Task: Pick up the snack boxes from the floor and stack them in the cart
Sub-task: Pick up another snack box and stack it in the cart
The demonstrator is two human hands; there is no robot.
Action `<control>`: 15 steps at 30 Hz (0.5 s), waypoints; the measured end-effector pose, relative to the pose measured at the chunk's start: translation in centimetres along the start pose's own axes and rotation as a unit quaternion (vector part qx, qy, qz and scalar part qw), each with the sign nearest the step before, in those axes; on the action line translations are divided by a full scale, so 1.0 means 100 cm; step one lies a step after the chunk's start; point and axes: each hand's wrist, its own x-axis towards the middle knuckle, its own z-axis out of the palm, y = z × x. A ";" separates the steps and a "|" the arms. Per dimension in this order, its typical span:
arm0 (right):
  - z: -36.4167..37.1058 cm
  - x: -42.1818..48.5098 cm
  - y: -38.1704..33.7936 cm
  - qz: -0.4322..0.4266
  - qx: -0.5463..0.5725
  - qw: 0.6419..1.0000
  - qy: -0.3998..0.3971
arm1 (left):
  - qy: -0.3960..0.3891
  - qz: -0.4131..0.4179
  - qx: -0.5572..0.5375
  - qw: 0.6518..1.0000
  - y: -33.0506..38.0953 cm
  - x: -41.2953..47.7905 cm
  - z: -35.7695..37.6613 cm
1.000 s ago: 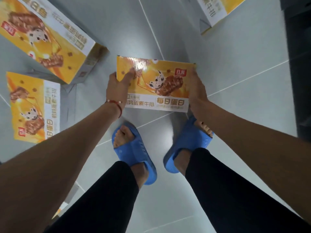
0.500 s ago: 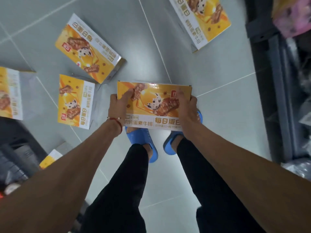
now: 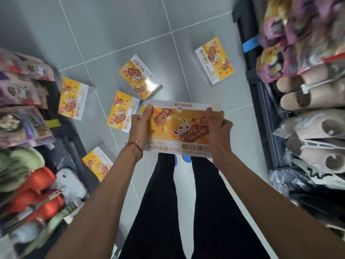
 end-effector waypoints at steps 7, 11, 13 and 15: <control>-0.015 -0.108 -0.052 -0.061 0.000 0.996 -0.062 | 0.023 0.049 -0.043 0.998 0.036 -0.109 -0.048; -0.030 -0.147 -0.068 -0.102 -0.035 0.986 -0.124 | 0.044 0.051 -0.083 0.994 0.042 -0.163 -0.067; -0.036 -0.162 -0.074 -0.118 -0.054 0.979 -0.157 | 0.058 0.049 -0.108 0.991 0.039 -0.185 -0.072; -0.041 -0.172 -0.078 -0.128 -0.066 0.974 -0.177 | 0.072 0.046 -0.135 0.987 0.034 -0.204 -0.070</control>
